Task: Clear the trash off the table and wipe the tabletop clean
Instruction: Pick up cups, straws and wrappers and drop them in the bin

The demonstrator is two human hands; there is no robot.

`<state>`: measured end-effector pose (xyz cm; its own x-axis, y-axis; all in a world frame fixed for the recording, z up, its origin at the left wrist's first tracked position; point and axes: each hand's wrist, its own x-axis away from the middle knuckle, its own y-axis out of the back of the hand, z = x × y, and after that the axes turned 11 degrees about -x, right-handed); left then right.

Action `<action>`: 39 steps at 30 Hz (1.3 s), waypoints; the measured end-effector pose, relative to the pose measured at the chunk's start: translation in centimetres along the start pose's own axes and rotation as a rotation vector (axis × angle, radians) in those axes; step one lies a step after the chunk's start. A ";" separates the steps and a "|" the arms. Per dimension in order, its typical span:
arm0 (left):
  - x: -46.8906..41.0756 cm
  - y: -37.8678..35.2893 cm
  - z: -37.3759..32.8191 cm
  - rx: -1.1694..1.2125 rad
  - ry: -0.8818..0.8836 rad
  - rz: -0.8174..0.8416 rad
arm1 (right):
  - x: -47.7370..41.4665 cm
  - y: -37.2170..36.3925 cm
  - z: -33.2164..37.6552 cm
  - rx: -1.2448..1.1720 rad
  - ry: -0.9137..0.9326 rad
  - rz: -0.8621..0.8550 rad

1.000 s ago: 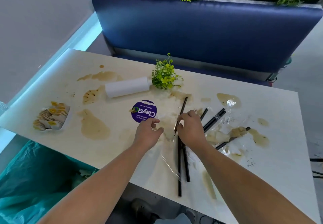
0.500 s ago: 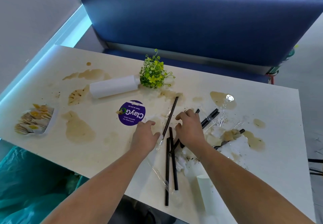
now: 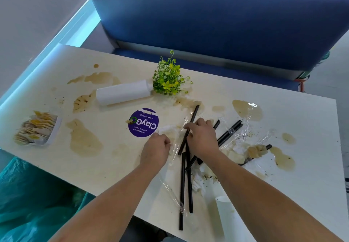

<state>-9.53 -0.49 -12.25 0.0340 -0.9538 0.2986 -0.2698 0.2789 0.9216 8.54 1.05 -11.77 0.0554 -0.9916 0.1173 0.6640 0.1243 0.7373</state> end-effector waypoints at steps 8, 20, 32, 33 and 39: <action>-0.1 0.8 0.4 0.101 0.042 -0.134 | -0.7 -1.2 0.3 0.087 -0.085 0.097; -0.3 3.5 0.8 0.287 0.070 -0.300 | -1.4 -0.7 1.3 0.141 -0.155 0.145; -0.3 4.3 1.5 0.565 0.039 -0.334 | -2.1 -1.0 2.1 0.050 -0.260 0.174; -0.3 4.4 1.8 0.548 0.048 -0.322 | -2.1 -1.0 2.1 0.034 -0.265 0.164; 0.0 5.0 2.8 0.479 0.021 -0.347 | -1.6 -1.1 2.6 -0.161 -0.245 -0.001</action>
<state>-13.54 0.63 -8.37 0.2159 -0.9764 0.0089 -0.6441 -0.1355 0.7528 5.77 2.60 -11.01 -0.1140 -0.9508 0.2881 0.7751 0.0963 0.6244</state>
